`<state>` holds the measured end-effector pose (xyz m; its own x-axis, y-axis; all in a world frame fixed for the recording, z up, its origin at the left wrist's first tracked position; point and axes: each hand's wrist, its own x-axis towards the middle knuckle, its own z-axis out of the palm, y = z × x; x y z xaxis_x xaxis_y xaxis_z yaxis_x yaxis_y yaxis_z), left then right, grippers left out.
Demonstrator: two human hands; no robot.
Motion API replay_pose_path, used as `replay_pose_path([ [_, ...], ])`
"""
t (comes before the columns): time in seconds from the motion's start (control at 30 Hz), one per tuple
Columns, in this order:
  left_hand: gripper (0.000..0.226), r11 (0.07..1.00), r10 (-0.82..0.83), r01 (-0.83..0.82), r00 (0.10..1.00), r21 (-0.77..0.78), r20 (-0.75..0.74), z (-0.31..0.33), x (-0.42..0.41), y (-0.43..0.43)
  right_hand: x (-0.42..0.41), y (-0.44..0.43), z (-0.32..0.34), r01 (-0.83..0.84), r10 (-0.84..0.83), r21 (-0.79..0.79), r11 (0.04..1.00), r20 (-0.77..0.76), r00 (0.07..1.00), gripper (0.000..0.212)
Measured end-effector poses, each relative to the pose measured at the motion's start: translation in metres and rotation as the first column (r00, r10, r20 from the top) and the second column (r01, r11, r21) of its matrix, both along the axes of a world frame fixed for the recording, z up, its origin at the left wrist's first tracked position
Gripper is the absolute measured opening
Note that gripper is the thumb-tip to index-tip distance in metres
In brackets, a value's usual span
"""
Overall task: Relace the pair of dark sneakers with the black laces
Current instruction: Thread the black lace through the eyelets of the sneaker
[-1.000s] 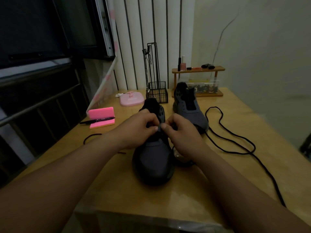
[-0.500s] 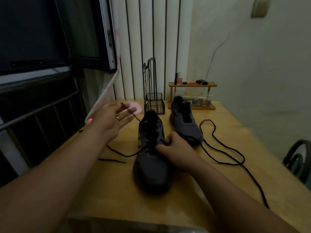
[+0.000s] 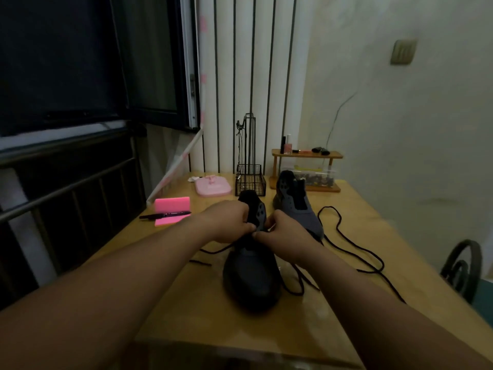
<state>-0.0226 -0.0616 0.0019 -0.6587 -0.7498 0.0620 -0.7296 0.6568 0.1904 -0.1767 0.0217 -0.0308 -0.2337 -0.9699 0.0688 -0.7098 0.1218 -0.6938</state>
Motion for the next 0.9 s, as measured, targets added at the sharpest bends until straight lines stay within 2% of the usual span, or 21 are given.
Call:
replay_pose_path([
  [0.07,0.027,0.996,-0.007,0.019,0.992,0.091,-0.129,-0.002,0.004,-0.005,0.003,-0.002,0.000,0.004,-0.004,0.012,1.000,-0.012,1.000,0.033],
  [0.13,0.023,0.986,0.109,-0.051,0.918,0.158,-0.382,-0.004,0.016,-0.014,0.002,-0.001,-0.005,0.013,-0.014,0.014,1.000,0.021,1.000,0.032],
  [0.17,0.022,0.972,0.215,-0.123,0.814,0.202,-0.539,-0.005,0.026,-0.021,0.001,0.000,-0.007,0.016,-0.017,0.012,1.000,0.042,0.999,0.033],
  [0.2,0.019,0.944,0.325,-0.179,0.659,0.279,-0.678,-0.006,0.036,-0.028,0.000,0.000,-0.010,0.020,-0.021,0.011,1.000,0.069,0.997,0.034],
  [0.23,0.015,0.905,0.421,-0.167,0.490,0.392,-0.763,-0.007,0.045,-0.033,-0.001,0.001,-0.012,0.027,-0.029,0.013,1.000,0.099,0.995,0.035],
  [0.27,0.010,0.866,0.488,-0.087,0.367,0.493,-0.792,-0.007,0.051,-0.034,-0.001,0.002,-0.014,0.037,-0.038,0.016,0.999,0.128,0.991,0.036],
  [0.3,0.009,0.835,0.520,0.014,0.313,0.551,-0.795,-0.009,0.053,-0.032,-0.001,0.003,-0.016,0.042,-0.043,0.015,0.999,0.153,0.987,0.038],
  [0.33,0.010,0.817,0.517,0.090,0.321,0.569,-0.793,-0.010,0.051,-0.026,-0.001,0.004,-0.017,0.044,-0.045,0.008,0.999,0.170,0.984,0.039],
  [0.37,0.010,0.820,0.486,0.116,0.374,0.560,-0.789,-0.010,0.047,-0.019,-0.001,0.005,-0.018,0.046,-0.045,-0.001,0.999,0.180,0.983,0.040],
  [0.43,0.005,0.887,0.351,0.054,0.567,0.458,-0.746,-0.011,0.035,-0.008,0.000,0.004,-0.017,0.057,-0.054,-0.014,0.998,0.172,0.984,0.042],
  [0.5,0.013,0.964,0.156,0.000,0.809,0.267,-0.567,-0.014,0.026,-0.003,0.000,0.003,-0.017,0.068,-0.064,-0.019,0.998,0.148,0.987,0.041],
  [0.53,0.017,0.988,0.063,0.006,0.900,0.155,-0.432,-0.015,0.023,-0.002,0.001,0.003,-0.017,0.073,-0.069,-0.020,0.997,0.139,0.988,0.041],
  [0.57,0.017,0.997,-0.004,0.027,0.949,0.067,-0.314,-0.017,0.020,-0.002,0.001,0.003,-0.017,0.078,-0.075,-0.018,0.997,0.131,0.989,0.042],
  [0.6,0.015,0.999,-0.047,0.049,0.972,0.005,-0.232,-0.018,0.017,0.000,0.002,0.003,-0.018,0.082,-0.080,-0.014,0.997,0.124,0.989,0.042],
  [0.73,0.009,0.989,-0.108,0.101,0.992,-0.104,-0.066,-0.010,0.008,0.006,0.000,0.004,-0.021,0.076,-0.074,-0.012,0.997,0.123,0.990,0.044],
  [0.9,0.012,0.994,-0.108,0.108,0.994,-0.030,0.000,-0.001,-0.001,0.003,0.000,0.002,-0.018,0.068,-0.067,-0.039,0.997,0.019,0.998,0.041],
])
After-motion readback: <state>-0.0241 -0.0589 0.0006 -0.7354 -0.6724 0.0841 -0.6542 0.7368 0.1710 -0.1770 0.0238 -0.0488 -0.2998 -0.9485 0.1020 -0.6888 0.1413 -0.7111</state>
